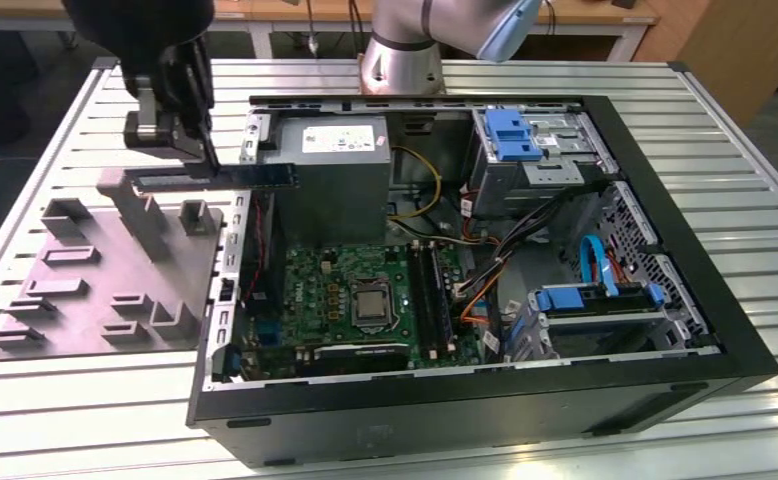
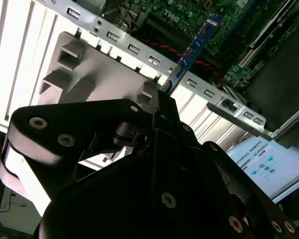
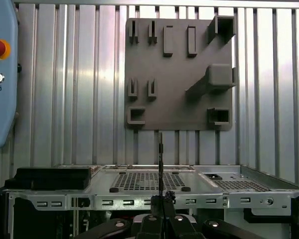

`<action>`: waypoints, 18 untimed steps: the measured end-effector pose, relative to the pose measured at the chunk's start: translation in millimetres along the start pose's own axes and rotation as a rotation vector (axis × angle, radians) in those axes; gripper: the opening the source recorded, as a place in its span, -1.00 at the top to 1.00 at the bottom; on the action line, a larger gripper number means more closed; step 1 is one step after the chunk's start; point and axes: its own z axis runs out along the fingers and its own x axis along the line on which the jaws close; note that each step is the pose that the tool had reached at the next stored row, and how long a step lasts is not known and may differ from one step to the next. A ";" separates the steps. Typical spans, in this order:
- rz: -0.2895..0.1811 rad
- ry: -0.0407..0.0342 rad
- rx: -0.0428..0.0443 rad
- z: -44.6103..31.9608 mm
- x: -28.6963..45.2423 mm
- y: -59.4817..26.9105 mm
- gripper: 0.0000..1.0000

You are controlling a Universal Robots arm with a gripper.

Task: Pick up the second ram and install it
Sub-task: 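Pick up the second ram and move it above second insertion slot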

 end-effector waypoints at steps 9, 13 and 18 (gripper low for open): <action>0.000 0.0000 -0.0019 -0.8 -0.2 -30.4 0.76; 0.000 0.0001 -0.0034 -1.2 -0.2 -45.0 0.76; 0.000 0.0000 -0.0058 -1.6 -0.3 -63.2 0.76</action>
